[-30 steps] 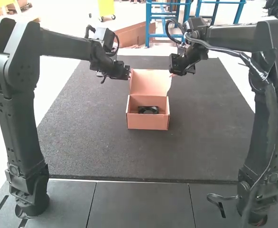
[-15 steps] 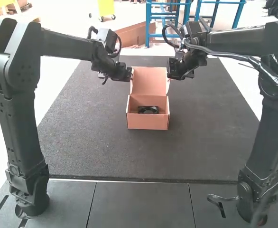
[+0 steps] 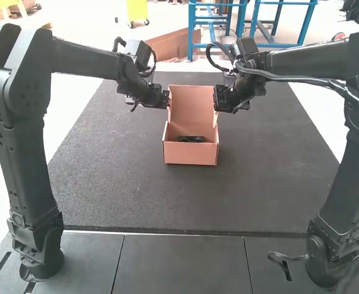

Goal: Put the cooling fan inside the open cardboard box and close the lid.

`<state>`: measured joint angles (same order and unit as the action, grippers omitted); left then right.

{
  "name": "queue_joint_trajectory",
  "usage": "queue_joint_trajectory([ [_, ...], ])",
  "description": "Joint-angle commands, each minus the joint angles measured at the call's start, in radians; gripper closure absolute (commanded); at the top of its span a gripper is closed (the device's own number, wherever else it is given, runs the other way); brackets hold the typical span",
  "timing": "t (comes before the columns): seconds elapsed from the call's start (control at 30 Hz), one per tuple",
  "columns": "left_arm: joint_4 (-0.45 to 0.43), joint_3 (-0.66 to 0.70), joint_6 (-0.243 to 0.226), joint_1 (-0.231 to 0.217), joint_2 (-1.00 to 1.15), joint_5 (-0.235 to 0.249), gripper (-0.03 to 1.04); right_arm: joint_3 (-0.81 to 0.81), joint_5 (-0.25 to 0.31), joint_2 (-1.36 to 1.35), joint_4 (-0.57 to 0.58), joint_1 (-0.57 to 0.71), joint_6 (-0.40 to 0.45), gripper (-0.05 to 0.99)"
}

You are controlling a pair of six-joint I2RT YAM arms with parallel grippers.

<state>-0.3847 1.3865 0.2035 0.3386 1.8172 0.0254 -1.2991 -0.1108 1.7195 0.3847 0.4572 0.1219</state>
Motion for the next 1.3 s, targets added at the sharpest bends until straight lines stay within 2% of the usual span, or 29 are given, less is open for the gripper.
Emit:
queue_joint_trajectory([
  [0.0, 0.007, -0.015, 0.004, 0.011, -0.062, -0.013, 0.04, 0.040, 0.016, -0.035, -0.009, 0.017, 0.013, 0.95],
  [0.57, 0.024, -0.119, 0.005, 0.033, -0.127, -0.013, 0.04, 0.147, 0.002, -0.098, -0.024, 0.067, 0.013, 0.95],
  [1.0, 0.020, -0.228, 0.004, 0.050, -0.210, -0.008, 0.04, 0.276, 0.031, -0.144, -0.078, 0.072, 0.007, 0.95],
  [1.27, 0.004, -0.311, -0.001, 0.053, -0.288, -0.007, 0.04, 0.304, 0.023, -0.143, -0.084, 0.075, -0.007, 0.95],
])
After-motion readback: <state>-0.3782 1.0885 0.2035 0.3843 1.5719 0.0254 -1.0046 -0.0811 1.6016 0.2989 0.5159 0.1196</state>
